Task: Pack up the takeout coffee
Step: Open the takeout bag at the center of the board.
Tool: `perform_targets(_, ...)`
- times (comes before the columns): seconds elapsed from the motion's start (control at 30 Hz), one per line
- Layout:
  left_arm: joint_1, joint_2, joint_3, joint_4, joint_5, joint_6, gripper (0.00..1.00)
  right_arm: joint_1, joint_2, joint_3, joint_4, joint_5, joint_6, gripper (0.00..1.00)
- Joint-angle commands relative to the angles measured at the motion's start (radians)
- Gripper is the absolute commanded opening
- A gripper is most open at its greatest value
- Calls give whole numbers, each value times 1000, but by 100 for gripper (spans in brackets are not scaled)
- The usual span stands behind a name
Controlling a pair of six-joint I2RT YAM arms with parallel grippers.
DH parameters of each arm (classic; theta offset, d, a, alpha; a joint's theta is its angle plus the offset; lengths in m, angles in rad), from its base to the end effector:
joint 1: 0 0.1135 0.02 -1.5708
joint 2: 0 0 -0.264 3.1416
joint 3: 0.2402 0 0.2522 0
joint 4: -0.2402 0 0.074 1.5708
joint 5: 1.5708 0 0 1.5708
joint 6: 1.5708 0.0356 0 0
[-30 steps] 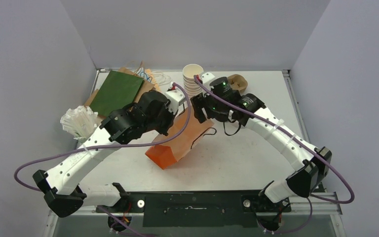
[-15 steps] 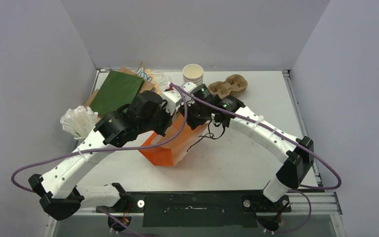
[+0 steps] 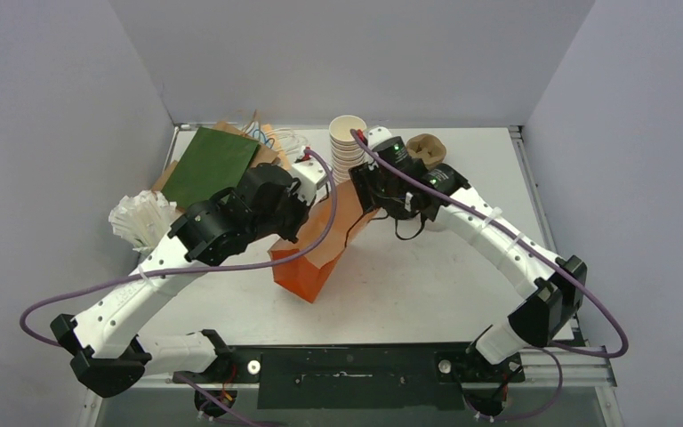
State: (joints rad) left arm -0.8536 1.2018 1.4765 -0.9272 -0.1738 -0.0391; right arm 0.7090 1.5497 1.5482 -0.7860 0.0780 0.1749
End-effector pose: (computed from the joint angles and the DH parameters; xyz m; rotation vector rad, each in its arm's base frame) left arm 0.1564 -0.1700 0.4177 0.7938 2.0822 -0.3002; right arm 0.2574 0.2171 0.3595 -0.5912 2.3064 0.3365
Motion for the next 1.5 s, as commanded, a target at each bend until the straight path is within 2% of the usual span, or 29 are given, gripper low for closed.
perform_targets(0.0,4,-24,23,-23,-20,16,0,-22,-63,-8,53,18,22,73)
perform_targets(0.07,4,-16,19,-18,-20,13,0,-4,-64,-1,61,-51,3,85)
perform_targets(0.13,4,-8,17,-14,-21,10,0,12,-60,14,66,-126,-11,92)
perform_targets(0.3,4,11,15,-12,-31,-3,0,18,-67,58,95,-242,-16,100)
perform_targets(0.53,27,15,3,-13,-62,-27,0,-4,-111,90,151,-250,-2,100)
perform_targets(0.7,133,23,-11,-9,-5,-36,0,-60,-160,88,185,-144,32,99)
perform_targets(0.9,288,29,-49,56,144,-24,0,-328,-140,79,186,-266,85,95)
perform_targets(1.03,336,72,-7,56,145,-36,2,-451,-94,38,243,-327,124,95)
perform_targets(1.17,346,79,1,68,106,-52,15,-481,-15,53,233,-205,99,94)
perform_targets(1.23,352,78,2,76,77,-55,16,-483,30,63,229,-151,72,92)
perform_targets(1.33,366,77,5,89,43,-49,17,-460,90,95,195,-10,17,83)
perform_targets(1.43,383,81,3,113,40,-43,1,-439,147,114,181,49,-25,82)
perform_targets(1.47,386,83,4,120,34,-41,1,-440,165,116,191,34,-31,80)
